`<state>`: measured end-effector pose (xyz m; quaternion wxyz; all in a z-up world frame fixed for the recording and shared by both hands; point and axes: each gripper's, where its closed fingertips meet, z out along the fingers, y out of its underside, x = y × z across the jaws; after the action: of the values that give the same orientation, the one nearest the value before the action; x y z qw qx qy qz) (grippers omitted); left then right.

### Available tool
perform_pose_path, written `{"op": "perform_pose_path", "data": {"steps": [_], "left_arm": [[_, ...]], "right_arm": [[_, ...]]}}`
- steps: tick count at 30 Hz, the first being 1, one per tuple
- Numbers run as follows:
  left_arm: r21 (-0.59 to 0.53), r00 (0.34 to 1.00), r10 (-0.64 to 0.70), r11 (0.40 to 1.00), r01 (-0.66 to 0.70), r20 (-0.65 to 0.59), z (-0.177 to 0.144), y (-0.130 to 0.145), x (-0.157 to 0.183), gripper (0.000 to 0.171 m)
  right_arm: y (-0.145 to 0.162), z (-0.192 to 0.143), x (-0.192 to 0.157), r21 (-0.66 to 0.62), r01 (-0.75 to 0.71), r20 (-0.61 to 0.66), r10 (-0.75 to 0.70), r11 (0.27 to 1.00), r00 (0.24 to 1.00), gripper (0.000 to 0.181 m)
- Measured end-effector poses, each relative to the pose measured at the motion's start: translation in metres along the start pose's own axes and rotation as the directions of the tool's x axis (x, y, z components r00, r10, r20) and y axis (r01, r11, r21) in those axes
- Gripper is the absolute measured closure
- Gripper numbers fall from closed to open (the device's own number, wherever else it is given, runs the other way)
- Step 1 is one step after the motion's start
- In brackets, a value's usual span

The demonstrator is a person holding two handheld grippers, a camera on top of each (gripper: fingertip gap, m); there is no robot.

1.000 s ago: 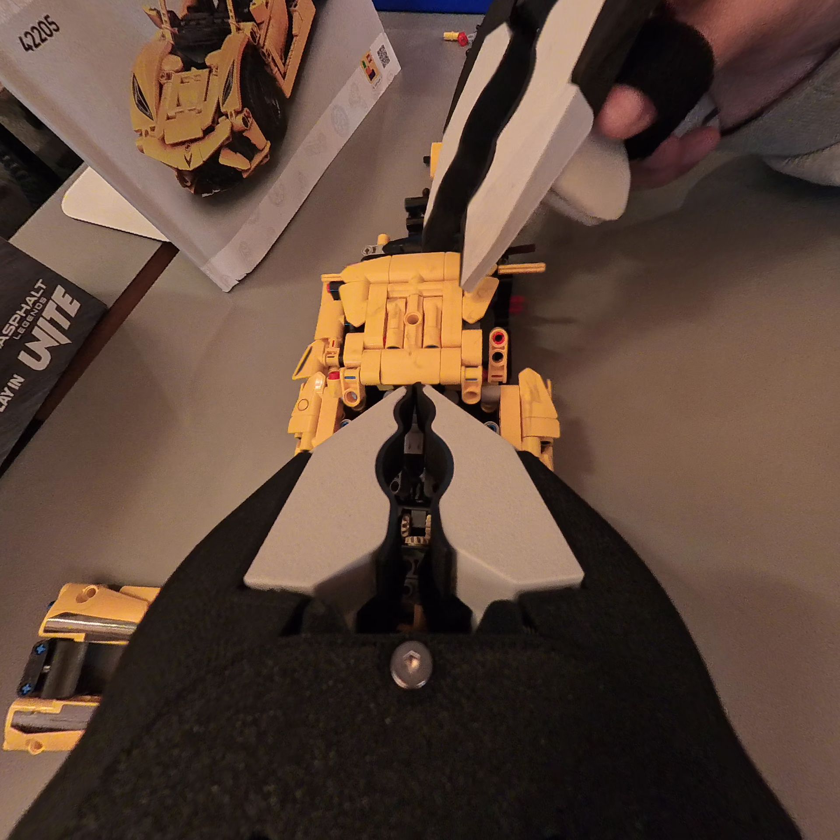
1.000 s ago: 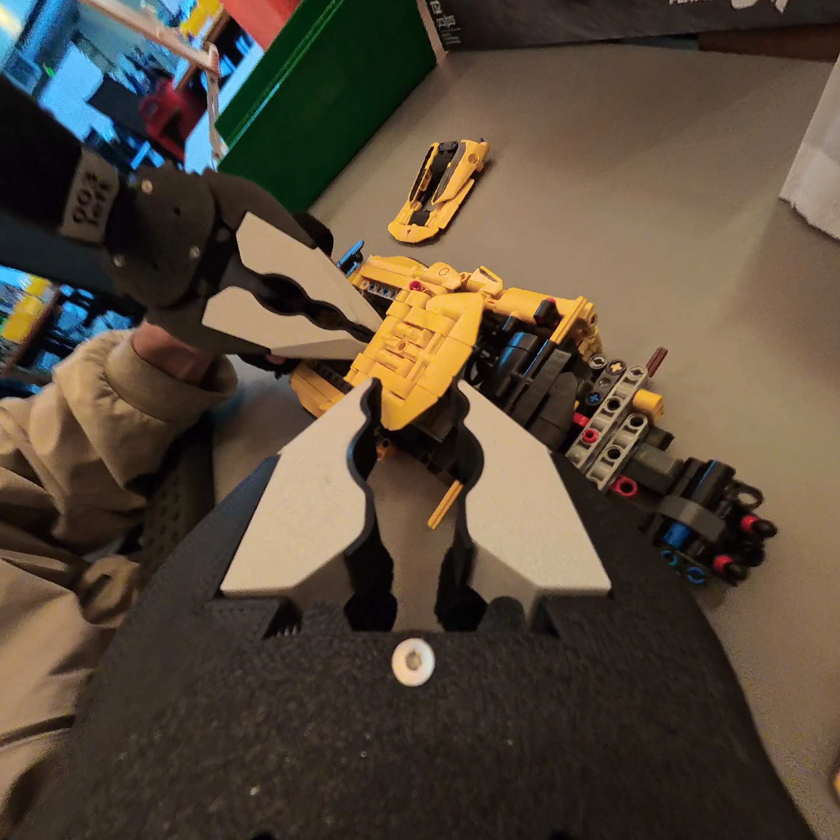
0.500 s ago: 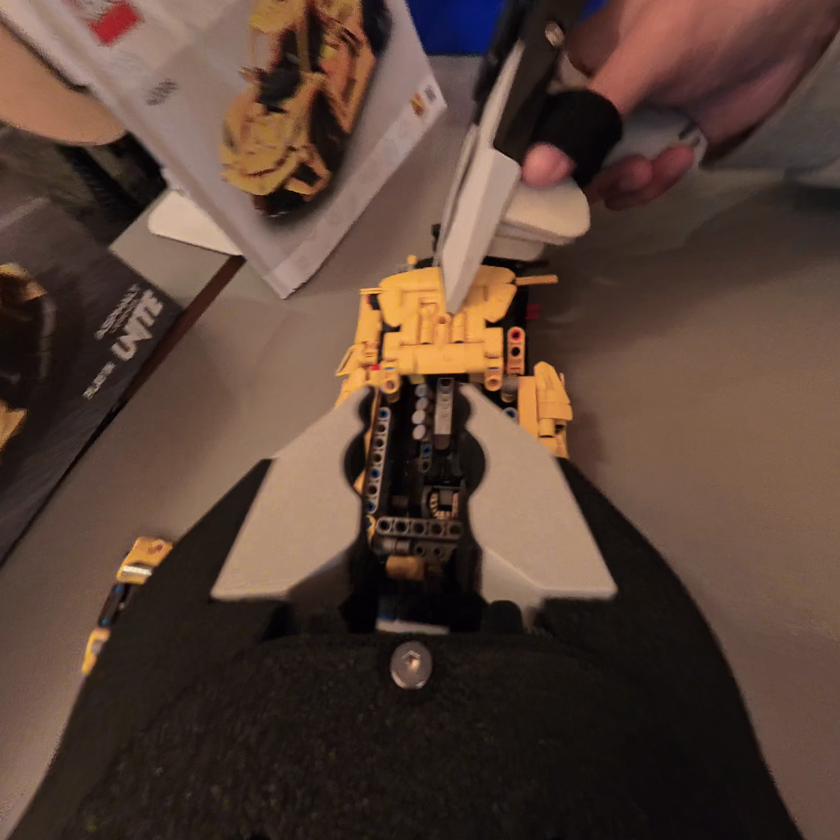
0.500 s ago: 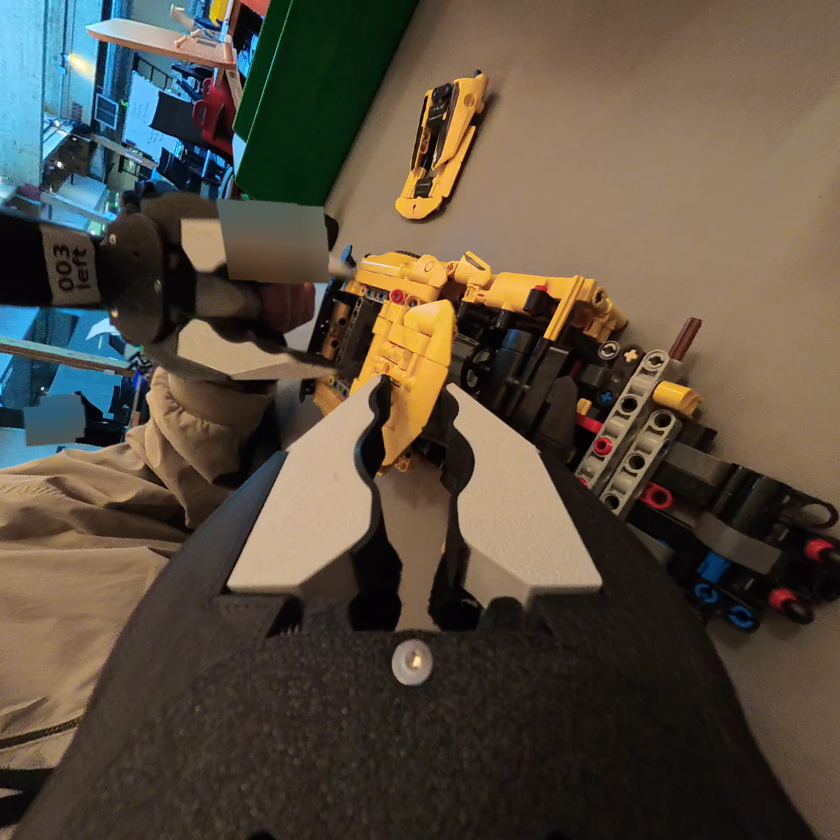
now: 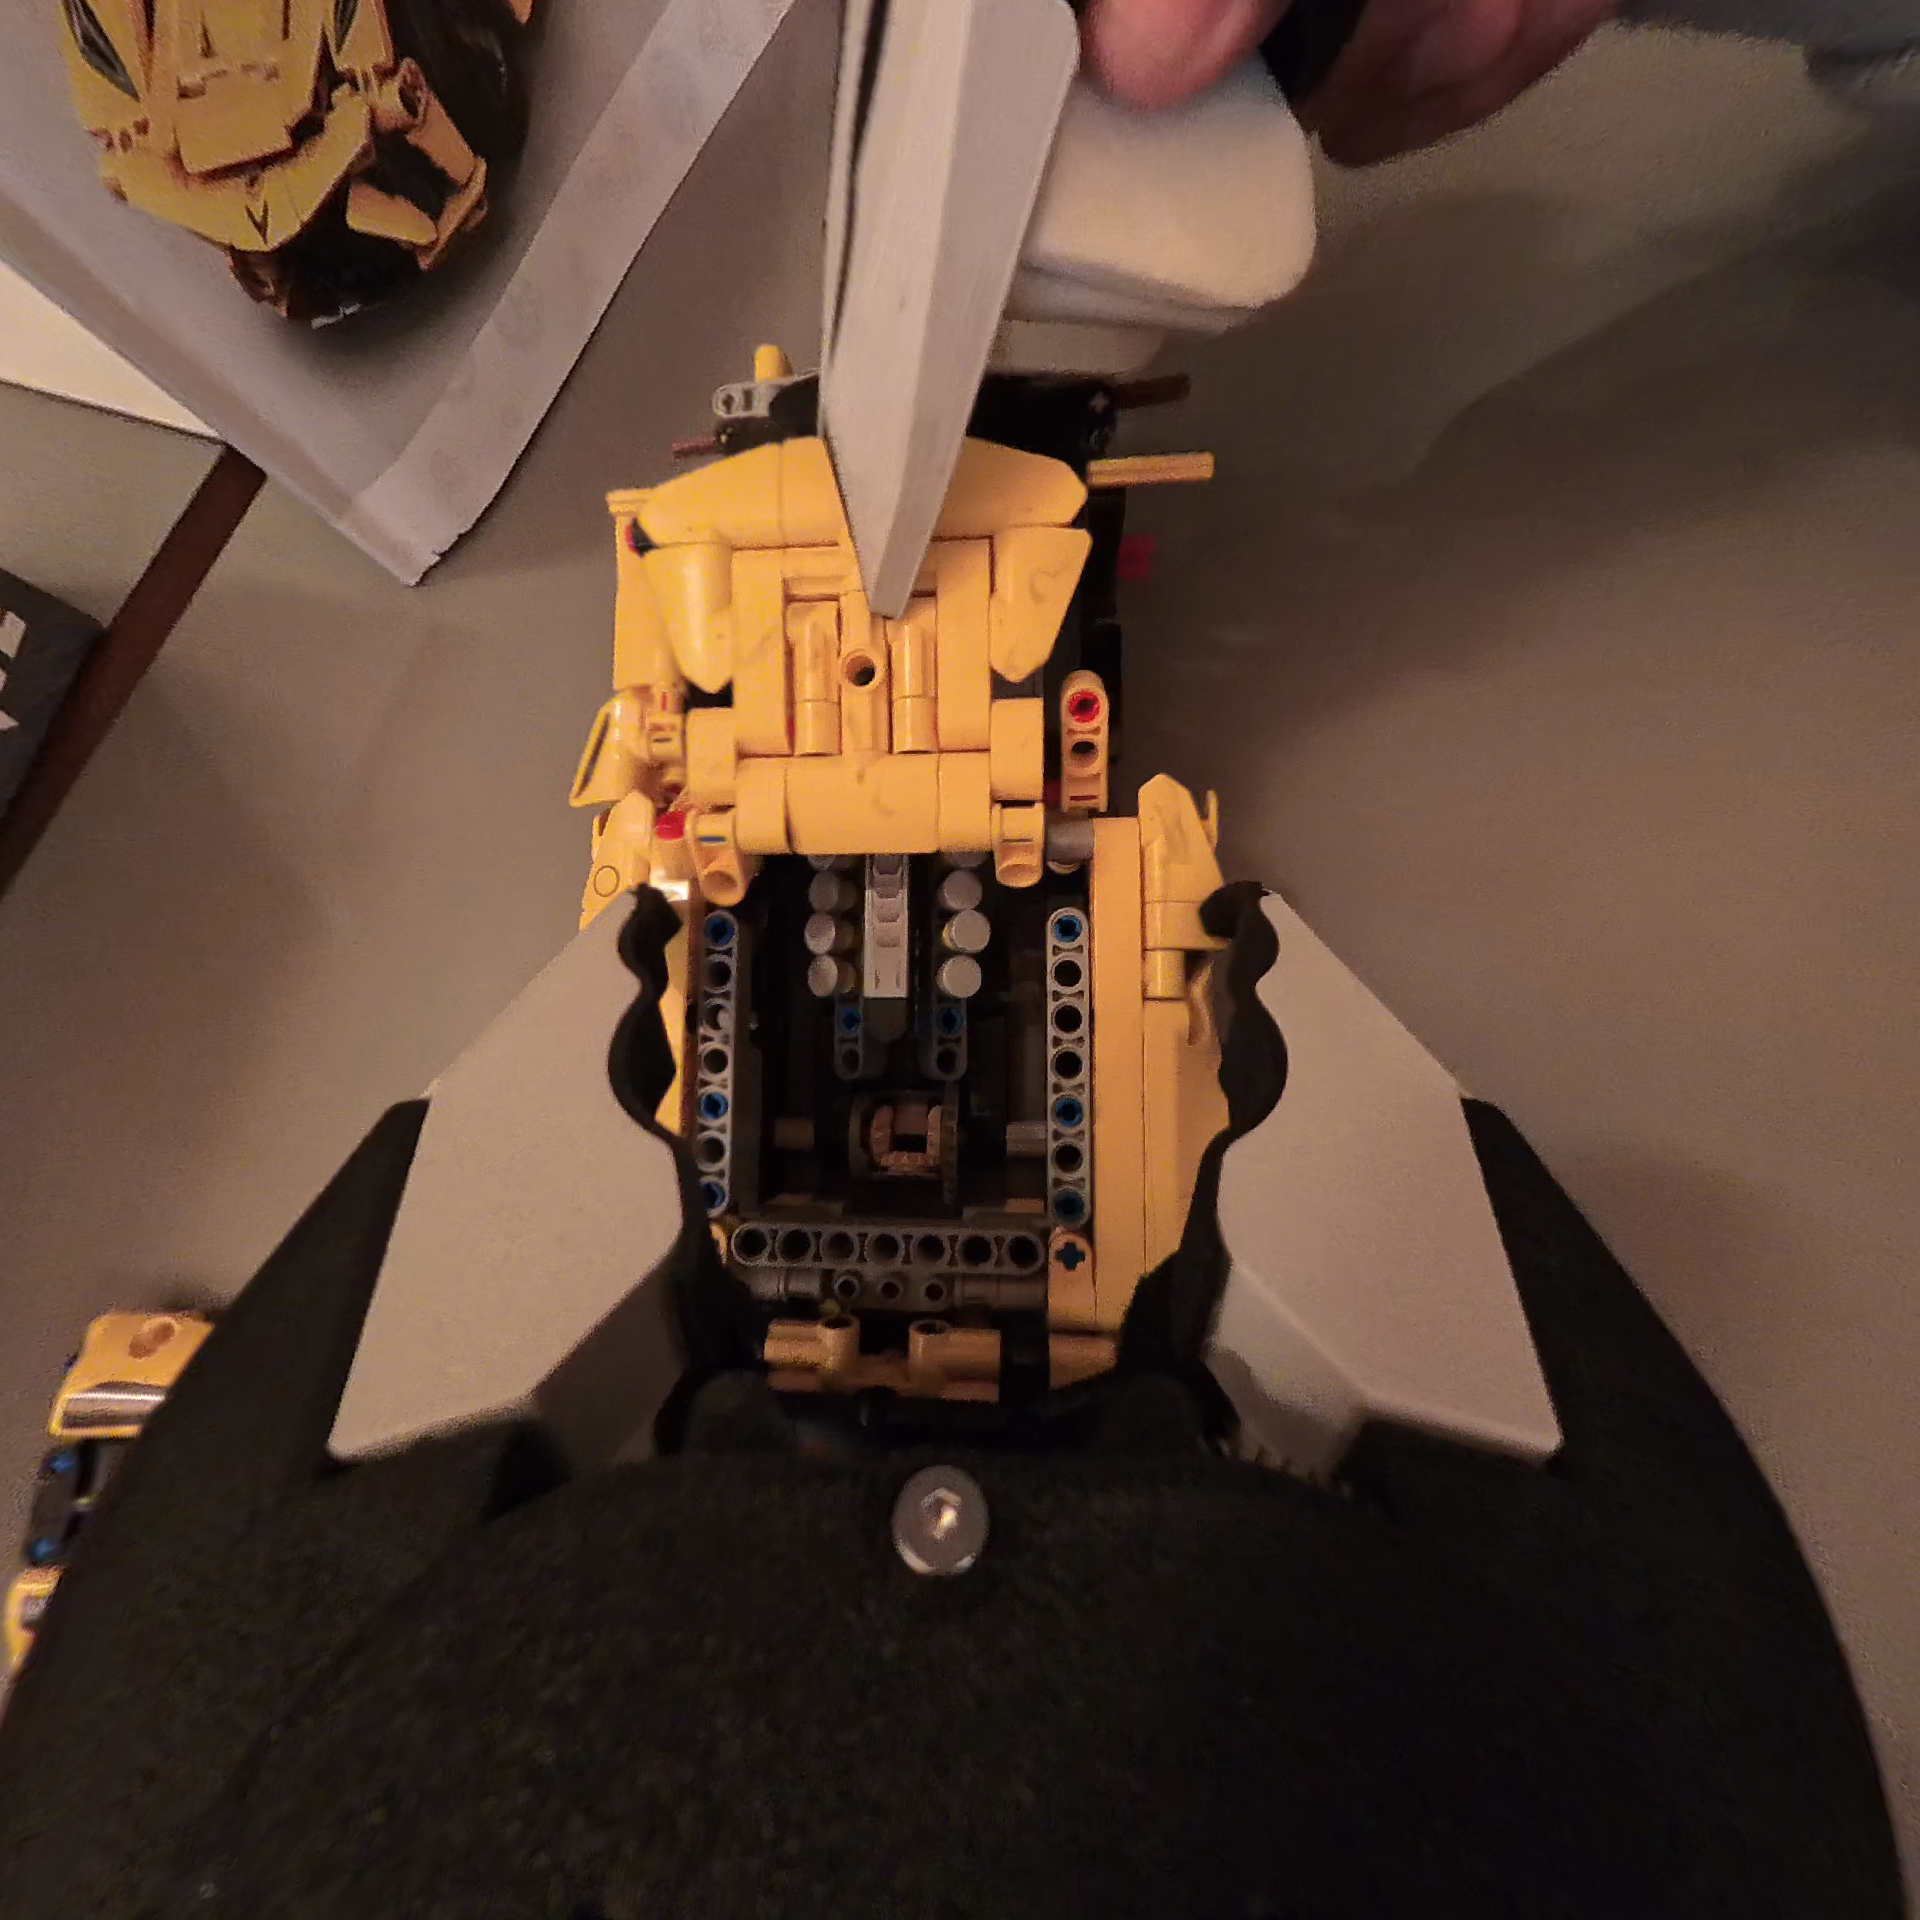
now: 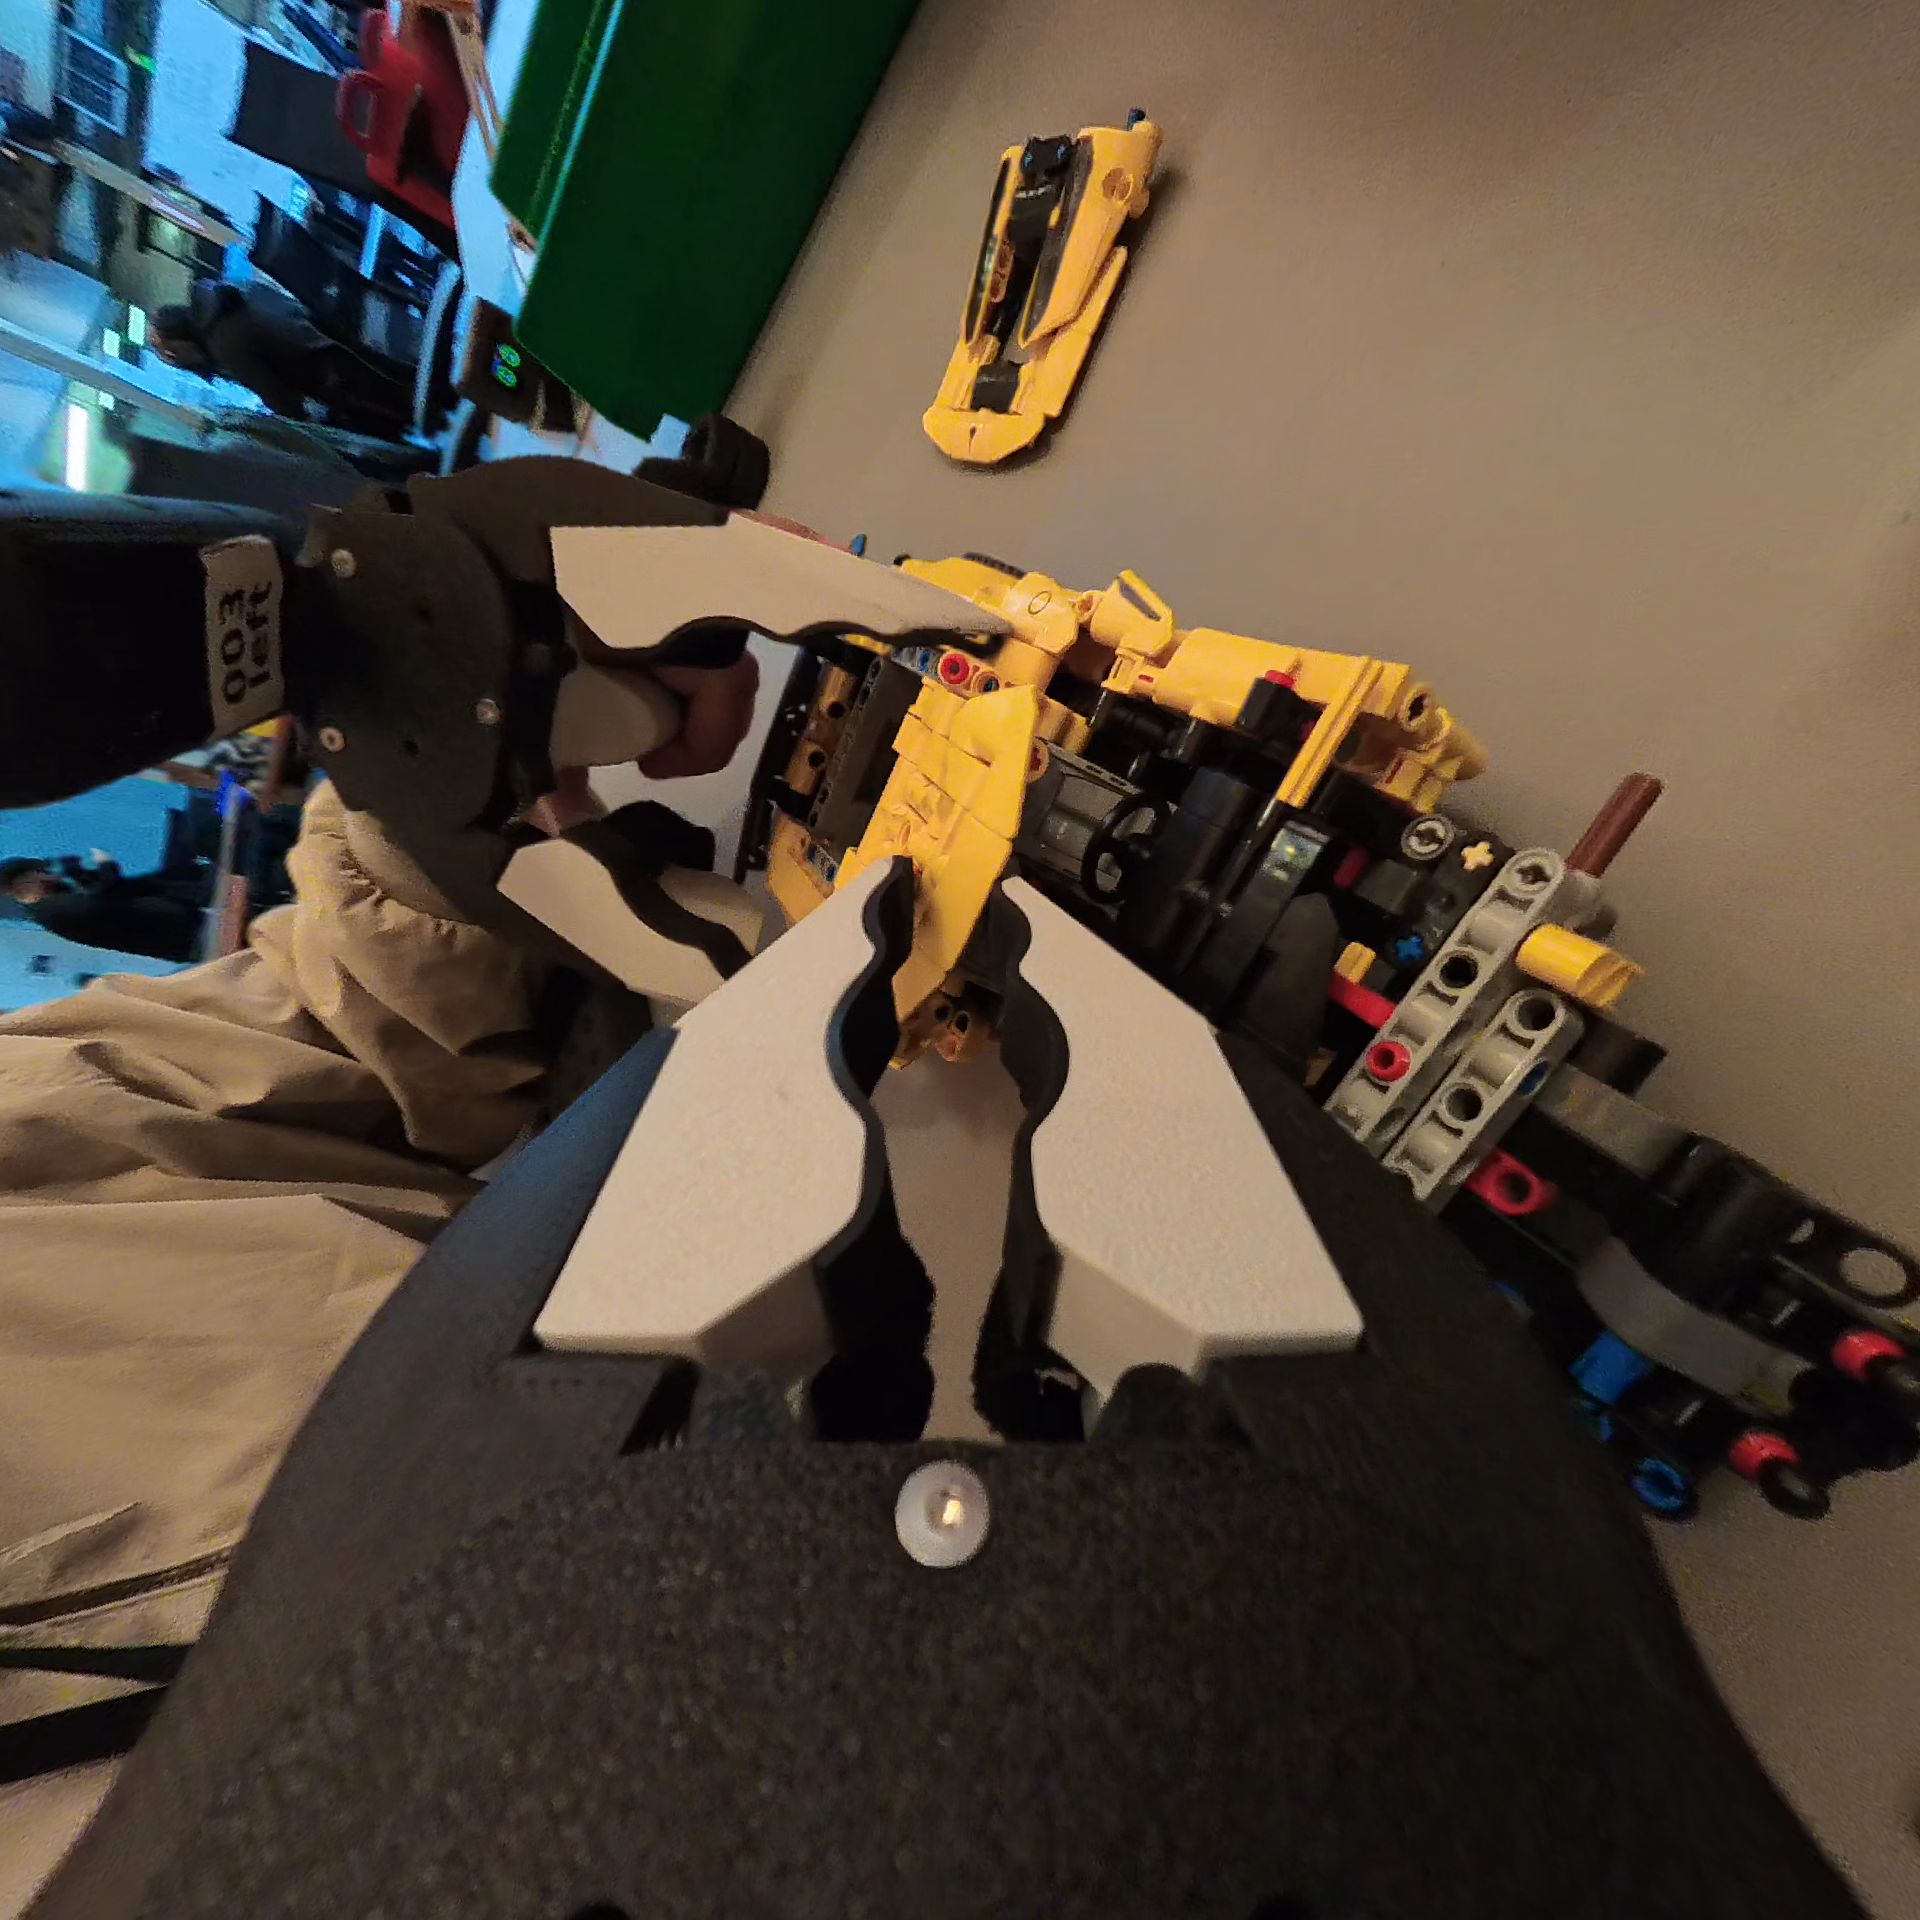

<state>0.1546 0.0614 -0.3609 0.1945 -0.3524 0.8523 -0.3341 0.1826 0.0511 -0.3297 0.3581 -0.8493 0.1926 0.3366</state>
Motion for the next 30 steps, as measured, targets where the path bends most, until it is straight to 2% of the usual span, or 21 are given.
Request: {"op": "perform_pose_path", "data": {"steps": [14, 22, 27, 30], "left_arm": [[-0.018, 0.999, 0.030, 0.999, -0.030, 0.026, 0.003, 0.000, 0.000, 0.063], [-0.014, 1.000, 0.027, 1.000, -0.027, 0.006, 0.006, 0.003, 0.000, 0.063], [-0.030, 0.999, 0.044, 0.999, -0.044, 0.014, 0.008, 0.002, 0.002, 0.063], [-0.030, 0.999, 0.046, 0.998, -0.046, 0.010, 0.006, 0.004, 0.002, 0.063]], "right_arm": [[-0.003, -0.002, -0.004, -0.066, 0.055, -0.197, -0.067, 0.996, 0.978, 0.170], [0.005, 0.001, 0.008, -0.031, -0.032, -0.028, 0.031, 0.999, 0.999, 0.168], [0.012, -0.002, 0.014, 0.032, 0.050, 0.036, -0.051, 0.998, 0.998, 0.157], [0.011, -0.027, 0.016, 0.094, 0.138, -0.034, -0.135, 0.986, 0.990, 0.156]]}}
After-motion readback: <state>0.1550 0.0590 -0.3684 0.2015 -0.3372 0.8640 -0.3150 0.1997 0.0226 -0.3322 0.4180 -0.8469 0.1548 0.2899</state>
